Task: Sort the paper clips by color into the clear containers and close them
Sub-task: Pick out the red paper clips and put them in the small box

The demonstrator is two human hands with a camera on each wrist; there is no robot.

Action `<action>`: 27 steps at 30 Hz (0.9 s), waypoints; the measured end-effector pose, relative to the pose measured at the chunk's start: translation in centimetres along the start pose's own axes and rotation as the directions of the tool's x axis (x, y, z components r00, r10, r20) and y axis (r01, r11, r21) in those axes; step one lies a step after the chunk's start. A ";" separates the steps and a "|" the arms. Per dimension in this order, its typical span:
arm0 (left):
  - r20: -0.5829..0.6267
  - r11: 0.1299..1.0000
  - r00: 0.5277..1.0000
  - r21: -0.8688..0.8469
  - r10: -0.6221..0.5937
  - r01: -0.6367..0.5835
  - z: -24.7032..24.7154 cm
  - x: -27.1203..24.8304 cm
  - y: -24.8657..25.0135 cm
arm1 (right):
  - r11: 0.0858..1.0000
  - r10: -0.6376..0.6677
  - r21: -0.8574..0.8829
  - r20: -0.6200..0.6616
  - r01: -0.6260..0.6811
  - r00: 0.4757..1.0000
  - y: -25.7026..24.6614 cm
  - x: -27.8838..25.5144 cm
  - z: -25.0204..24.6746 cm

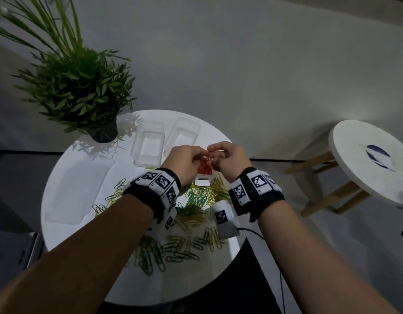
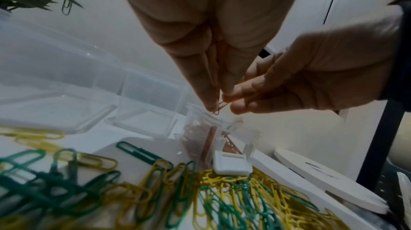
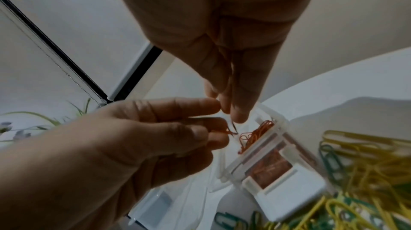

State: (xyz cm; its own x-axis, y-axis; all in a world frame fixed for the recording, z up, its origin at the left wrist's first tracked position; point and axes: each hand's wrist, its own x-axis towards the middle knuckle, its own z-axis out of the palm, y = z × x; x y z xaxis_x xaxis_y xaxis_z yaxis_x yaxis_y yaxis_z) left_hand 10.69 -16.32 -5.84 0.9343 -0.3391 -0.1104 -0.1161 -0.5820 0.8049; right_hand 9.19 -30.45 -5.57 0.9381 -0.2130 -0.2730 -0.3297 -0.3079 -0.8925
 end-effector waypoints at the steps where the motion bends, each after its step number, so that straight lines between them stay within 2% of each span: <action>1: 0.008 0.999 1.000 -0.036 0.006 -0.006 0.0 0.0 -0.2 | 0.999 0.020 0.031 0.015 -0.021 1.000 0.0 0.0 -0.3; 4: 0.019 0.984 1.000 -0.179 -0.017 0.020 -0.1 -0.2 -0.8 | 0.988 0.080 0.134 -0.017 -0.077 0.997 0.5 -0.3 -2.2; 6: 0.018 0.991 1.000 -0.134 -0.005 0.007 -0.2 -0.2 -1.1 | 0.989 0.111 0.106 -0.096 -0.100 0.989 2.3 -0.6 -3.5; 8: 0.011 0.999 0.999 0.023 0.042 -0.042 -0.4 -0.3 -1.0 | 0.988 0.113 -0.085 -0.150 -0.127 0.982 4.7 -1.2 -4.2; 11: 0.123 0.926 0.989 0.356 0.085 -0.124 -0.7 -0.6 -0.7 | 0.909 0.135 -0.387 -0.072 -0.152 0.988 6.9 -3.0 -4.1; 13: 0.203 0.877 0.976 0.450 0.081 -0.167 -0.6 -0.7 -0.6 | 0.867 0.127 -0.486 0.006 -0.108 0.992 7.3 -4.3 -3.6; 17: 0.208 0.856 0.970 0.472 0.126 -0.212 -0.4 0.0 -0.4 | 0.788 0.022 -0.612 0.128 0.062 0.992 6.9 -5.8 -2.5; 20: 0.211 0.853 0.967 0.468 0.144 -0.230 -0.4 0.7 -0.1 | 0.762 0.006 -0.637 0.190 0.119 0.982 6.9 -6.2 -2.0; 24: 0.183 0.876 0.970 0.426 0.161 -0.226 -0.6 0.7 -0.6 | 0.776 -0.137 -0.597 0.157 0.204 0.978 7.0 -6.0 -1.2; 27: 0.093 0.907 0.984 0.382 0.152 -0.176 -1.5 -0.8 -1.6 | 0.690 -0.133 -0.656 0.300 0.306 0.945 7.0 -5.7 -0.3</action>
State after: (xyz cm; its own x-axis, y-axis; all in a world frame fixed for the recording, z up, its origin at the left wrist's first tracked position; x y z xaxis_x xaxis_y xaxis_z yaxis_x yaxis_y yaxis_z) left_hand 10.64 -14.04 -6.21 0.8705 -0.4905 -0.0405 -0.3984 -0.7505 0.5273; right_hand 1.50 -31.64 -10.19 0.9619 0.1178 -0.2466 -0.0103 -0.8860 -0.4637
